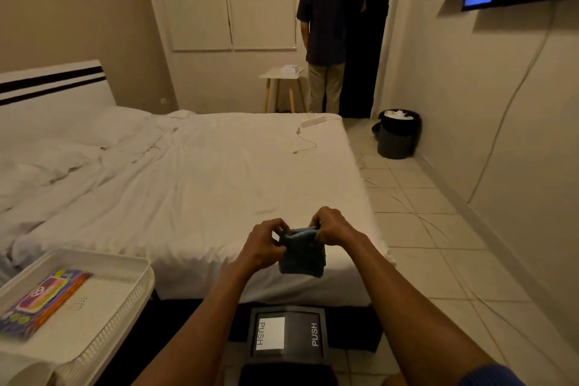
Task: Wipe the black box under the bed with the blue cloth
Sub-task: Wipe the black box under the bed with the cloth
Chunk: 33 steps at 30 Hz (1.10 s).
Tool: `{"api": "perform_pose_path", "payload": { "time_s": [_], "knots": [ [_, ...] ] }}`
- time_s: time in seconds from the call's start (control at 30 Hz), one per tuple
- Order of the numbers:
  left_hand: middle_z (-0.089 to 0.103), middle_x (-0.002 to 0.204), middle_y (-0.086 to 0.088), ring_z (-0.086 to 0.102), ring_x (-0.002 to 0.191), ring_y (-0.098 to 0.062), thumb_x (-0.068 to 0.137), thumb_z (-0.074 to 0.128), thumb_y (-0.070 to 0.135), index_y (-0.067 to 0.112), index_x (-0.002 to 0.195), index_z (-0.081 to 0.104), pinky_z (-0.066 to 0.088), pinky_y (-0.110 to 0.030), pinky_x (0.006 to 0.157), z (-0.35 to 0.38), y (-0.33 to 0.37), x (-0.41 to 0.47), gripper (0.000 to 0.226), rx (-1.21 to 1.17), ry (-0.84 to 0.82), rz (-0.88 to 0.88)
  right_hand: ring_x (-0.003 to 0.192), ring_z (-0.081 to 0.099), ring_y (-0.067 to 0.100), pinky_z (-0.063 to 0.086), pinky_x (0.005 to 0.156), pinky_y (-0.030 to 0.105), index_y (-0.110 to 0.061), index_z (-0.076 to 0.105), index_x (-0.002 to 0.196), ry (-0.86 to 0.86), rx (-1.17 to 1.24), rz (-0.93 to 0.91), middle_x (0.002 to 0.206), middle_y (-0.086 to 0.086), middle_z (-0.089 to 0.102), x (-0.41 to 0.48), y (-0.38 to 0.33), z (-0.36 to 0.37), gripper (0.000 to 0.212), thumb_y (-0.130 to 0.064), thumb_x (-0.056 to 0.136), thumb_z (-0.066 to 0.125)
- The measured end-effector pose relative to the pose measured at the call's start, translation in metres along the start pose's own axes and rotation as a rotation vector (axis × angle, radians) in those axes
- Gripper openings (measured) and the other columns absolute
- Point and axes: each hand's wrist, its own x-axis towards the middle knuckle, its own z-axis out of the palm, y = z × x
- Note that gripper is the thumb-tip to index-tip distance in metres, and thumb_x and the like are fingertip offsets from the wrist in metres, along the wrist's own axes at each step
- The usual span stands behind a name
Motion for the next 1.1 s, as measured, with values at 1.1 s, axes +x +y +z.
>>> {"api": "perform_pose_path", "payload": {
  "time_s": [1.1],
  "knots": [
    [0.066,0.099,-0.002,0.064,0.087,-0.011,0.08,0.079,0.011,0.014,0.112,0.06,0.053,-0.012,0.063,0.173,-0.152,-0.106,0.037,-0.541,-0.113,-0.459,0.113,0.06,0.031,0.045,0.084,0.029,-0.012,0.059,0.12,0.035,0.414,0.265,0.118,0.011,0.065,-0.062,0.107,0.243,0.037,-0.039,0.097,0.053]
  ]
}}
